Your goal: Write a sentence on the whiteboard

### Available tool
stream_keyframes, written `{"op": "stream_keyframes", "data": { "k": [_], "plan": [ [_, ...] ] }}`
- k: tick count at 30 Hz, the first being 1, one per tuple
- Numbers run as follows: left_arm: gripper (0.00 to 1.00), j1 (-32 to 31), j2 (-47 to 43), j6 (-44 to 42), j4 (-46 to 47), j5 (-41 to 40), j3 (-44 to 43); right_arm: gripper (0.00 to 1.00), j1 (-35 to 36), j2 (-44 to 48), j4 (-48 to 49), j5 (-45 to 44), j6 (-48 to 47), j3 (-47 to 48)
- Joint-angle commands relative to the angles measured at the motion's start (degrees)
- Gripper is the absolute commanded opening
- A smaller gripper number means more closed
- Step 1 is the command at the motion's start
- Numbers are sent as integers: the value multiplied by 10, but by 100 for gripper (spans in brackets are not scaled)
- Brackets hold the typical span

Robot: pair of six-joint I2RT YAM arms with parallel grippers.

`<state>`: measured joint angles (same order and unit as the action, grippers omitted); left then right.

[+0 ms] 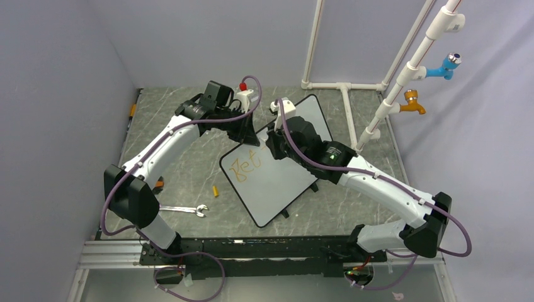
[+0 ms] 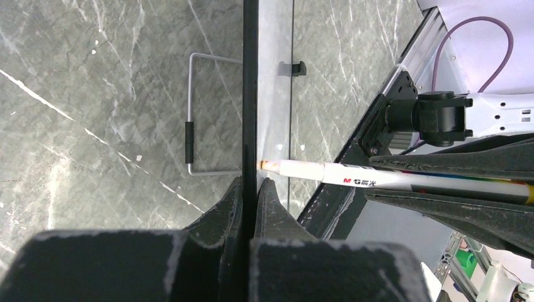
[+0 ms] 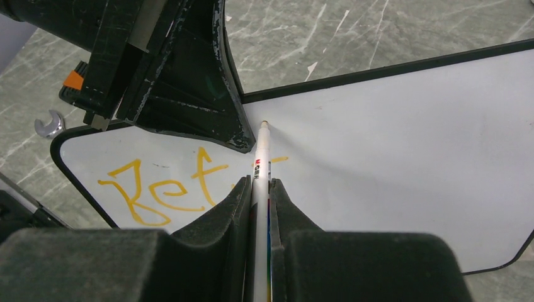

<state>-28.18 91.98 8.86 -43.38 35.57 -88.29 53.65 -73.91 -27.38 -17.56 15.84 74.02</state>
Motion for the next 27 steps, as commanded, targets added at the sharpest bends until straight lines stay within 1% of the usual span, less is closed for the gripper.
{"op": "stream_keyframes", "data": {
  "k": [1, 27],
  "plan": [
    [0, 4, -11, -67, 2, -107, -6, 0, -2, -4, 23, -1, -5, 13],
    [0, 5, -12, -68, 2, -108, -7, 0, -1, 56, -12, 42, 37, -100]
  ]
}}
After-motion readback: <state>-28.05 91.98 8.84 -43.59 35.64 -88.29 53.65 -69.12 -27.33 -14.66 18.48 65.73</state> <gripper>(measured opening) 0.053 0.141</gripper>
